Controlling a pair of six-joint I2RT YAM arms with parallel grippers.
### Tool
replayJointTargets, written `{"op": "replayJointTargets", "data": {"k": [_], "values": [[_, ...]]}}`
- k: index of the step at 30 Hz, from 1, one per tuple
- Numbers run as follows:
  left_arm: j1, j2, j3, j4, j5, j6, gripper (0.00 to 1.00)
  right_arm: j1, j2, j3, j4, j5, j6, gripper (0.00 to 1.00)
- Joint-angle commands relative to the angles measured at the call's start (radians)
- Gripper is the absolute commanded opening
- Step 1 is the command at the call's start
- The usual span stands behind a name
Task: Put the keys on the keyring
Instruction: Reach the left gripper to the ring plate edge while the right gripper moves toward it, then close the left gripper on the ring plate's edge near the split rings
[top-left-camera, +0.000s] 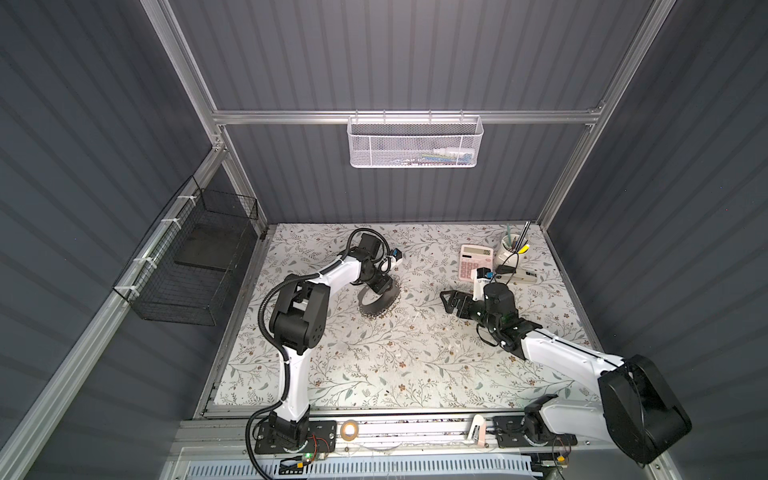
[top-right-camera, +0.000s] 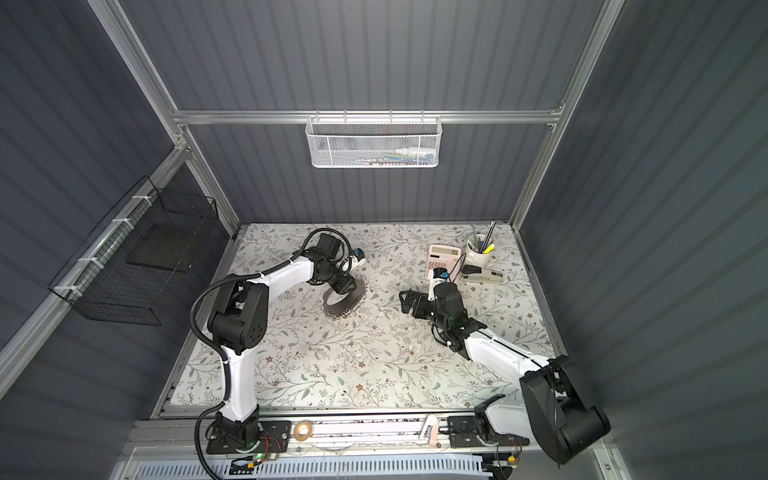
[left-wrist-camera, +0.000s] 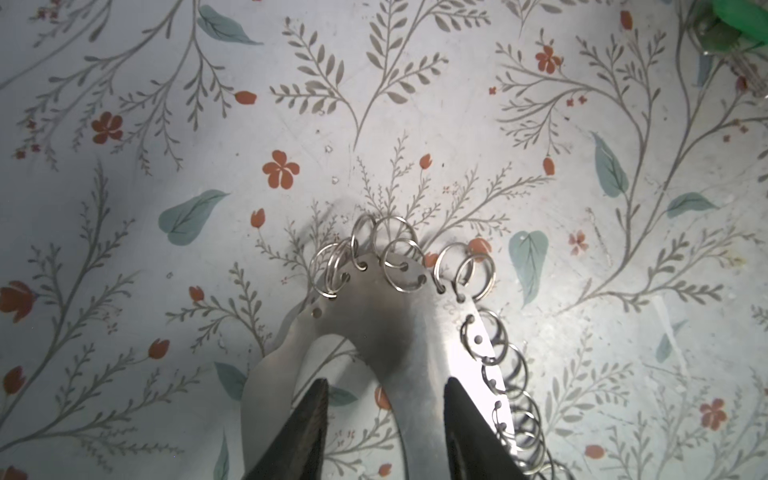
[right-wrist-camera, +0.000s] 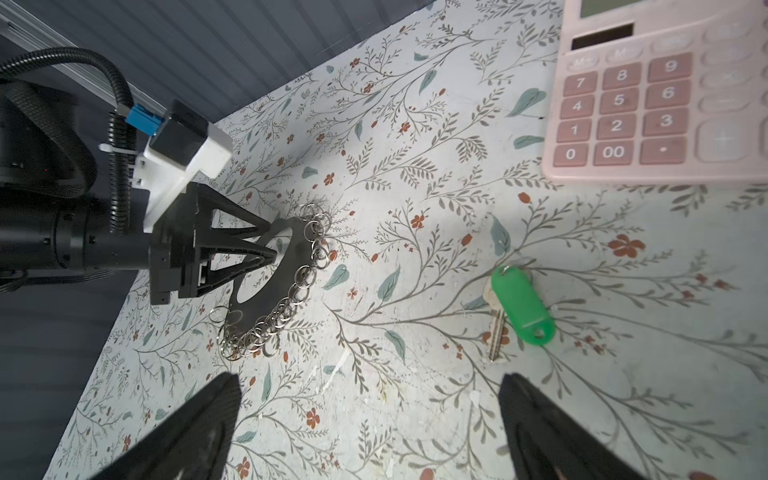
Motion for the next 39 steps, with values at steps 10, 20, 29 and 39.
{"op": "replayJointTargets", "data": {"k": [10, 20, 29, 39], "values": [[0.001, 0.093, 0.145, -0.034, 0.007, 0.083, 0.37, 0.002, 0.014, 0.004, 0.018, -0.019, -0.005, 0.99], [0.001, 0.139, 0.209, -0.049, 0.004, 0.084, 0.30, 0.002, 0.033, 0.015, 0.014, -0.039, -0.003, 0.99], [0.001, 0.140, 0.197, -0.069, 0.045, 0.079, 0.26, 0.001, 0.025, 0.016, 0.008, -0.042, -0.004, 0.99], [0.001, 0.167, 0.215, -0.071, 0.035, 0.068, 0.26, 0.003, 0.017, 0.015, 0.005, -0.045, -0.007, 0.99]]}}
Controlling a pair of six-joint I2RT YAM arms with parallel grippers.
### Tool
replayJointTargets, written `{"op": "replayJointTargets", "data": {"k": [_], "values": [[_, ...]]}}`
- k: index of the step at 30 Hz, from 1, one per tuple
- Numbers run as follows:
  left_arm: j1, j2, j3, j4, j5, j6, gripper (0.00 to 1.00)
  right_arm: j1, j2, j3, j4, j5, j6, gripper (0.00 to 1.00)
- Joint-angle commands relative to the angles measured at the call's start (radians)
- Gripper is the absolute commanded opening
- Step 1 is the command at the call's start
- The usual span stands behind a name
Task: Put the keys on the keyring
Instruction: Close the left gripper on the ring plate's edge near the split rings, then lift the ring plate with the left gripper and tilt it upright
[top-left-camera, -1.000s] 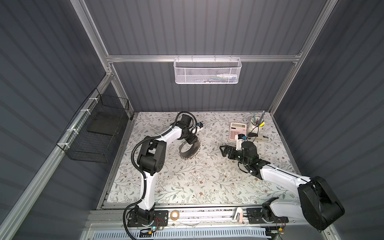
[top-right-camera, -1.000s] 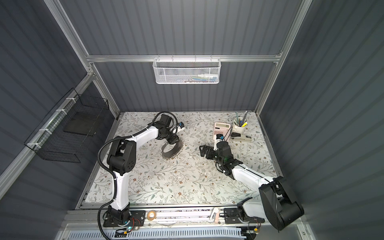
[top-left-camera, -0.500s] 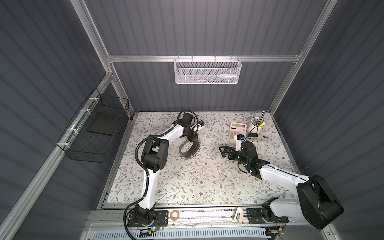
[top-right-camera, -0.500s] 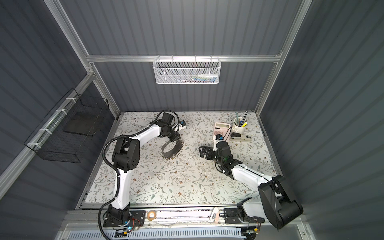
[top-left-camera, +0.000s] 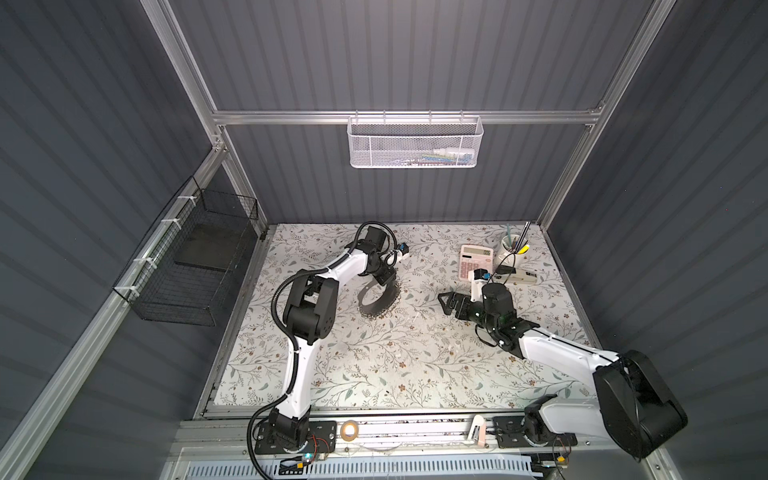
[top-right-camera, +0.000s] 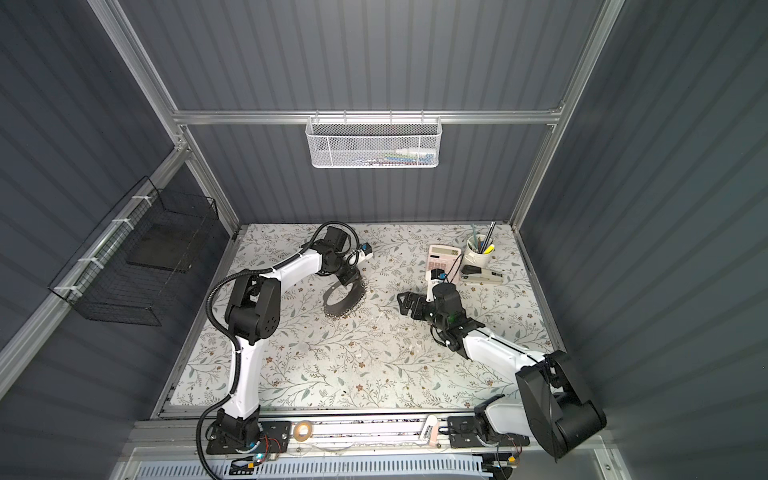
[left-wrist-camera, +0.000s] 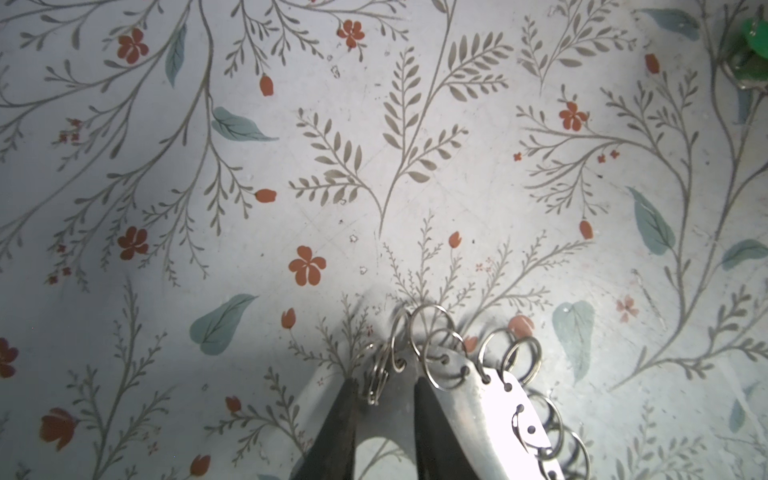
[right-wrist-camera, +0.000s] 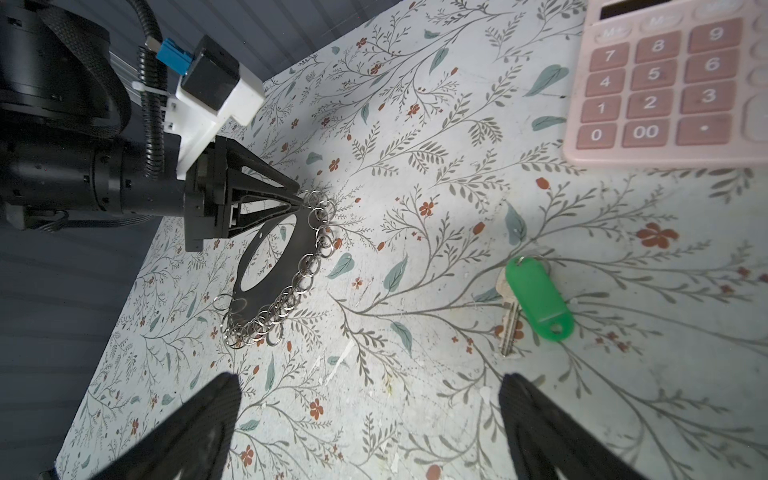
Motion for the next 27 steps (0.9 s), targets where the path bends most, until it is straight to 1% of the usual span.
{"op": "replayJointTargets", "data": {"k": [1, 3, 6, 8, 10, 13, 14, 18, 23, 27], "values": [[0.001, 0.029, 0.025, -0.035, 0.020, -0.001, 0.26, 0.004, -0.010, 0.015, -0.002, -0.007, -0.007, 0.99], [0.001, 0.028, 0.025, -0.035, 0.021, -0.002, 0.23, 0.003, -0.009, 0.017, -0.002, -0.009, -0.008, 0.99], [0.001, 0.022, 0.023, -0.036, 0.022, -0.010, 0.12, 0.003, -0.008, 0.016, -0.002, -0.011, -0.005, 0.99], [-0.002, 0.009, 0.019, -0.038, 0.035, -0.021, 0.07, 0.004, -0.008, 0.015, -0.002, -0.012, -0.004, 0.99], [-0.003, -0.009, 0.013, -0.038, 0.047, -0.036, 0.00, 0.003, -0.008, 0.016, -0.002, -0.013, -0.001, 0.99], [-0.017, -0.051, 0.004, -0.043, 0.065, -0.091, 0.00, 0.004, -0.008, 0.016, 0.000, -0.017, 0.001, 0.99], [-0.027, -0.078, -0.024, -0.018, 0.073, -0.119, 0.00, 0.003, -0.008, 0.016, 0.000, -0.019, 0.002, 0.99], [-0.083, -0.202, -0.168, 0.091, 0.053, -0.182, 0.00, 0.004, -0.014, 0.013, -0.002, -0.019, 0.005, 0.99], [-0.144, -0.337, -0.319, 0.166, -0.011, -0.279, 0.00, 0.003, -0.028, 0.012, -0.006, -0.014, 0.007, 0.99], [-0.204, -0.447, -0.475, 0.227, -0.033, -0.333, 0.00, 0.003, -0.046, 0.005, -0.012, -0.008, 0.009, 0.99]]}}
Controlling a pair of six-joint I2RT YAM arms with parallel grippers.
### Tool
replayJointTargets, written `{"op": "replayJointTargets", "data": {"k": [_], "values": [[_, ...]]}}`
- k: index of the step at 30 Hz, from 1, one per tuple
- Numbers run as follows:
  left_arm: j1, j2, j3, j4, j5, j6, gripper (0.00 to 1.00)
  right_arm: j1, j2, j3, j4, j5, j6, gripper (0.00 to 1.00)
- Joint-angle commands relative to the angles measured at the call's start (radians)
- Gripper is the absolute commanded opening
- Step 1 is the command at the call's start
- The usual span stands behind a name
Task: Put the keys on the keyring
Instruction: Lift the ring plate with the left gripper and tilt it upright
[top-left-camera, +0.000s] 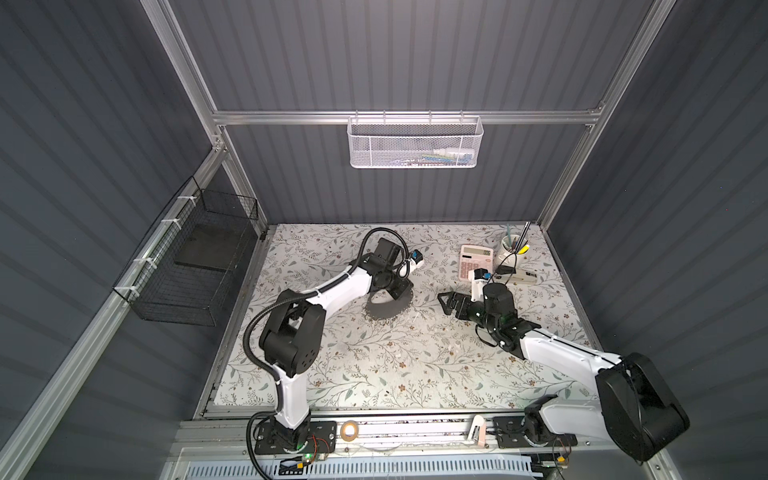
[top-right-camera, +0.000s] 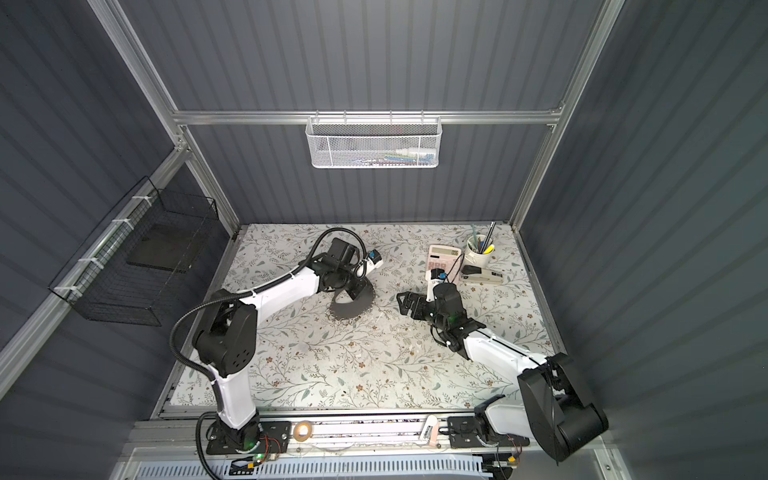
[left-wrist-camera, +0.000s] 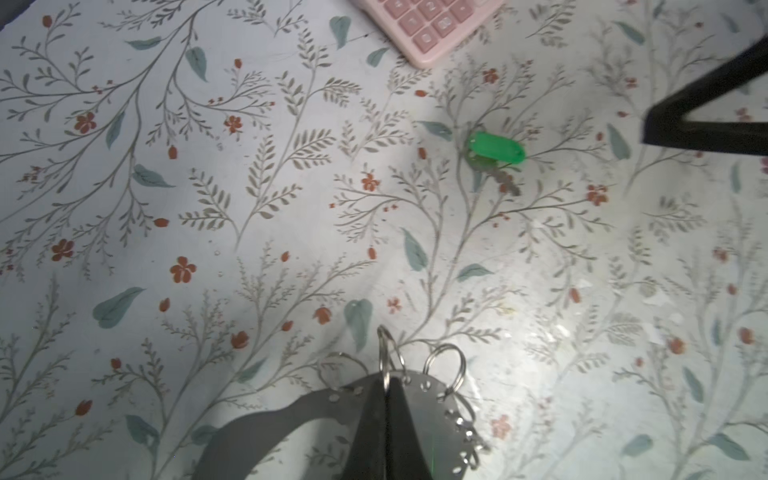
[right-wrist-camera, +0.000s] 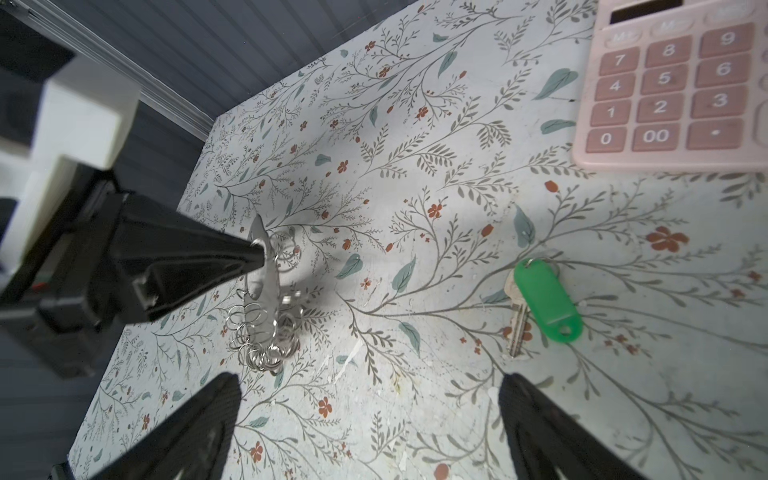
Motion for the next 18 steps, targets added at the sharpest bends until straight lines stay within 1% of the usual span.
{"op": "replayJointTargets", "data": {"k": [1, 5, 8, 15, 18], "values": [[-0.045, -0.076, -0.105, 0.057, -0.034, -0.080, 0.00, 0.003, -0.027, 0.003, -0.014, 0.011, 0.006, 0.99], [-0.117, -0.133, -0.193, 0.075, -0.050, -0.112, 0.00, 0.002, -0.047, 0.000, -0.028, 0.033, 0.006, 0.99], [-0.173, -0.151, -0.237, 0.075, -0.065, -0.108, 0.00, 0.003, -0.058, -0.003, -0.042, 0.060, 0.002, 0.99], [-0.232, -0.118, -0.293, 0.062, -0.068, -0.102, 0.00, 0.004, -0.057, -0.002, -0.055, 0.087, 0.002, 0.99], [-0.248, -0.115, -0.320, 0.078, -0.038, -0.104, 0.00, 0.003, -0.056, -0.001, -0.058, 0.091, 0.002, 0.99]]}}
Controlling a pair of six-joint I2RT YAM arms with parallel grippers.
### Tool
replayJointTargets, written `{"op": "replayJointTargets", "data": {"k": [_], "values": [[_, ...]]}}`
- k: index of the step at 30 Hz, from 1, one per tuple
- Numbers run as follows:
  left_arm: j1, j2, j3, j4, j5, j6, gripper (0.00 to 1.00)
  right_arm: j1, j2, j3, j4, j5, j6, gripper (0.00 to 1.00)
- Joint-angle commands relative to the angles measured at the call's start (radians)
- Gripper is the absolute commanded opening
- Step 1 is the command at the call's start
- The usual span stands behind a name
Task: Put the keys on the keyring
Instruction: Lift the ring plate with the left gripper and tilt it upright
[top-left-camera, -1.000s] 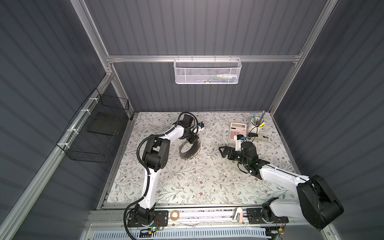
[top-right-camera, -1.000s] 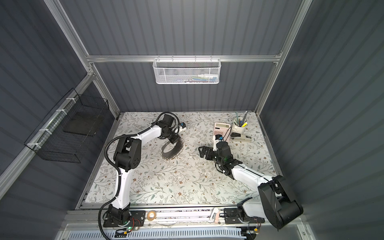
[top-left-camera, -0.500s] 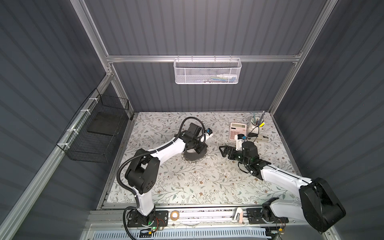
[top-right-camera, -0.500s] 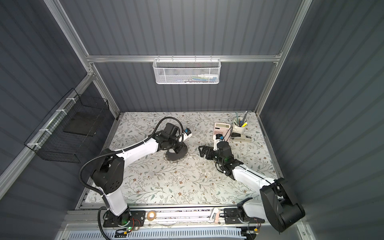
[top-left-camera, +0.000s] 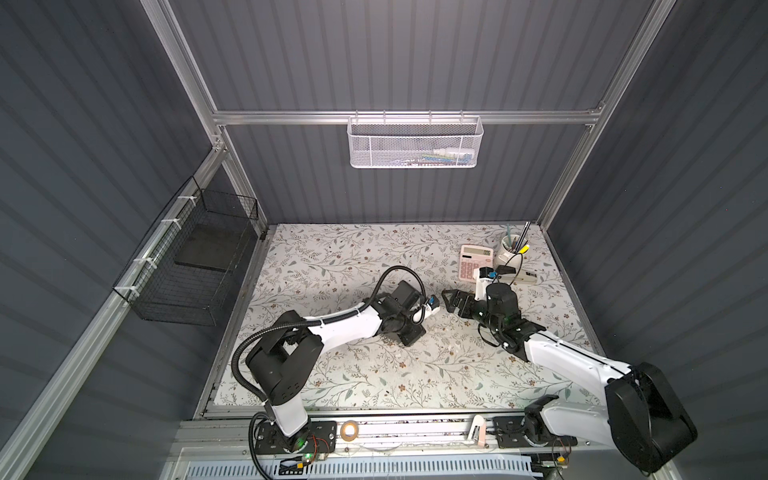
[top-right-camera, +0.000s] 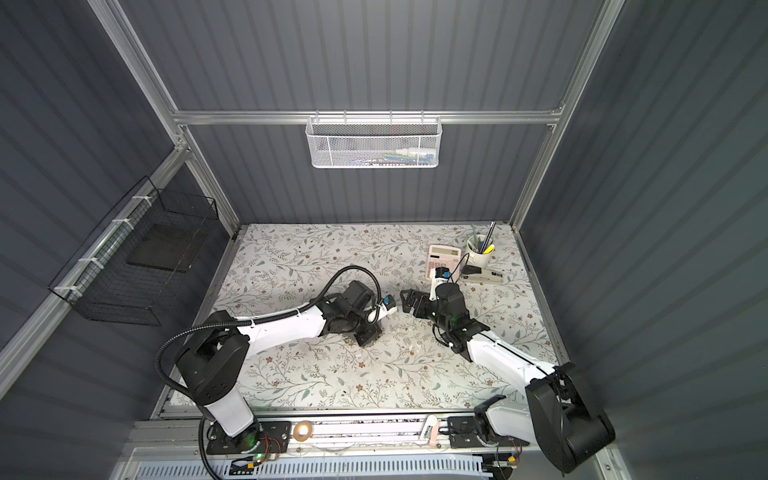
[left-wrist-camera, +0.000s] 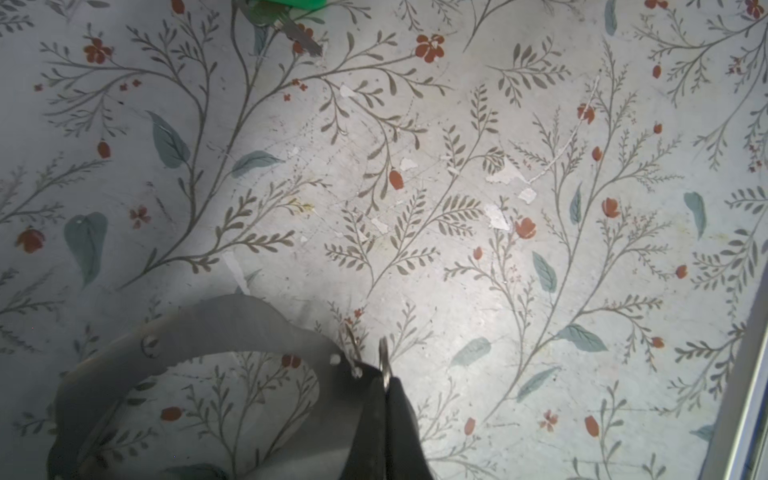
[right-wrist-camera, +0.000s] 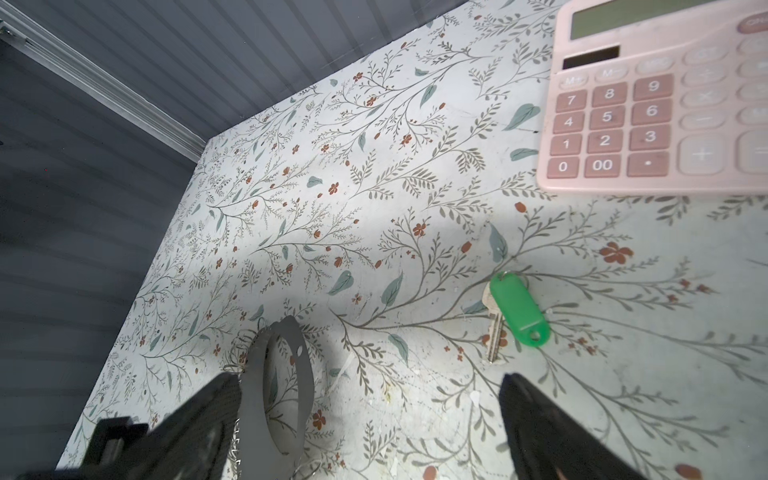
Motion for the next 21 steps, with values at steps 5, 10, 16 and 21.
{"op": "replayJointTargets", "data": {"k": [5, 10, 16, 21], "values": [[-0.018, -0.006, -0.080, 0.025, 0.067, -0.032, 0.00, 0.003, -0.006, 0.000, -0.025, 0.028, 0.002, 0.99], [-0.027, -0.005, -0.116, 0.021, 0.122, -0.054, 0.08, 0.004, -0.010, 0.000, -0.026, 0.025, 0.006, 0.99], [-0.028, -0.125, -0.166, 0.068, 0.229, -0.055, 0.25, 0.003, -0.018, -0.001, -0.029, 0.032, 0.005, 0.99], [-0.024, -0.265, -0.195, 0.131, 0.245, -0.057, 0.37, 0.003, -0.025, -0.003, -0.031, 0.036, 0.006, 0.99]]}}
